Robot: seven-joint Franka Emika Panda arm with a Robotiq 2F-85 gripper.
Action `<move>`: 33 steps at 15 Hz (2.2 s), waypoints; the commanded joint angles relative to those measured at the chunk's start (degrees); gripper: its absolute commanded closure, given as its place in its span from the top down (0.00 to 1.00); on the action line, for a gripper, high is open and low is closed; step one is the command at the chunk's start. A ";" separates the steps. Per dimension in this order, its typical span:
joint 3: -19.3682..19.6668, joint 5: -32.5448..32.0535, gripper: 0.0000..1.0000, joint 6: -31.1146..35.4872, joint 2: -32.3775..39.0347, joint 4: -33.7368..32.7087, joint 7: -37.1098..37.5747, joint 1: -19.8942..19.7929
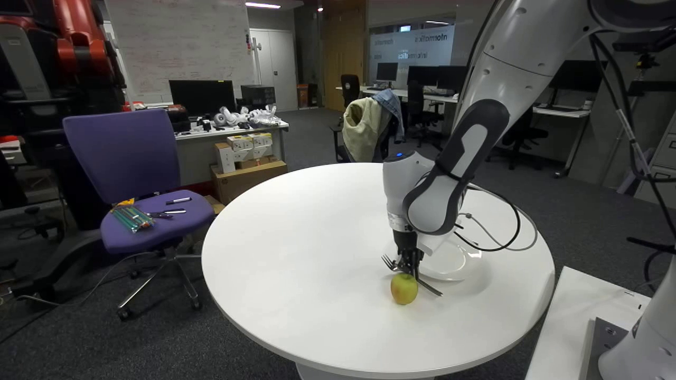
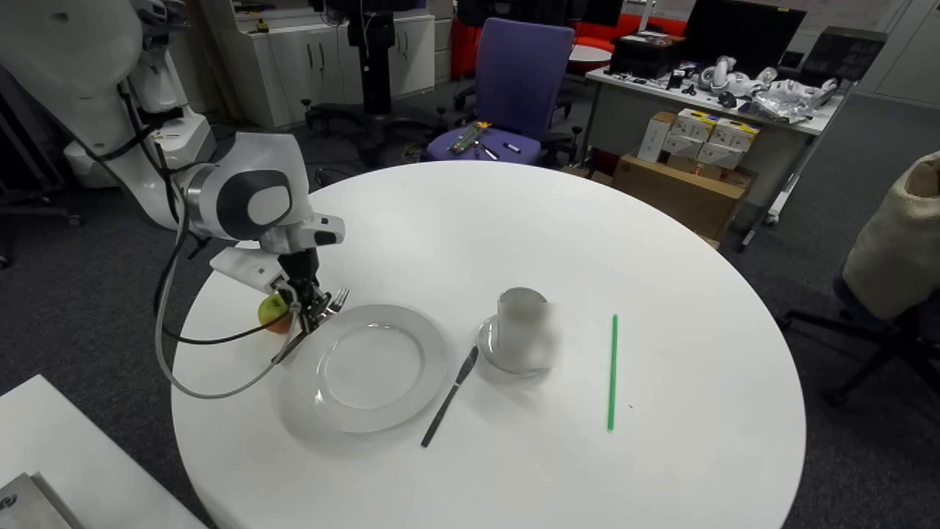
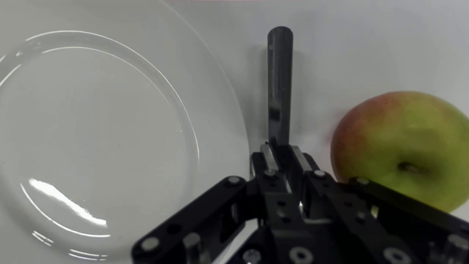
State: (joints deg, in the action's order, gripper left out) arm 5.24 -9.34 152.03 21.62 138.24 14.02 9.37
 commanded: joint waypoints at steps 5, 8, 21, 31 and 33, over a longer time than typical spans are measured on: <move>0.58 -0.45 0.03 0.50 0.45 -0.03 0.98 -0.93; 0.74 -0.42 0.03 0.51 0.60 -0.06 0.99 -0.95; 1.10 -0.32 0.03 0.78 1.11 -0.02 1.09 -1.01; 1.73 -1.10 0.06 0.66 2.24 -0.64 1.81 -0.23; 1.76 -1.18 0.10 0.67 2.18 -0.60 1.89 -0.14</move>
State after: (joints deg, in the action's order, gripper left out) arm 6.11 -9.26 152.03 23.48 138.04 14.04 8.89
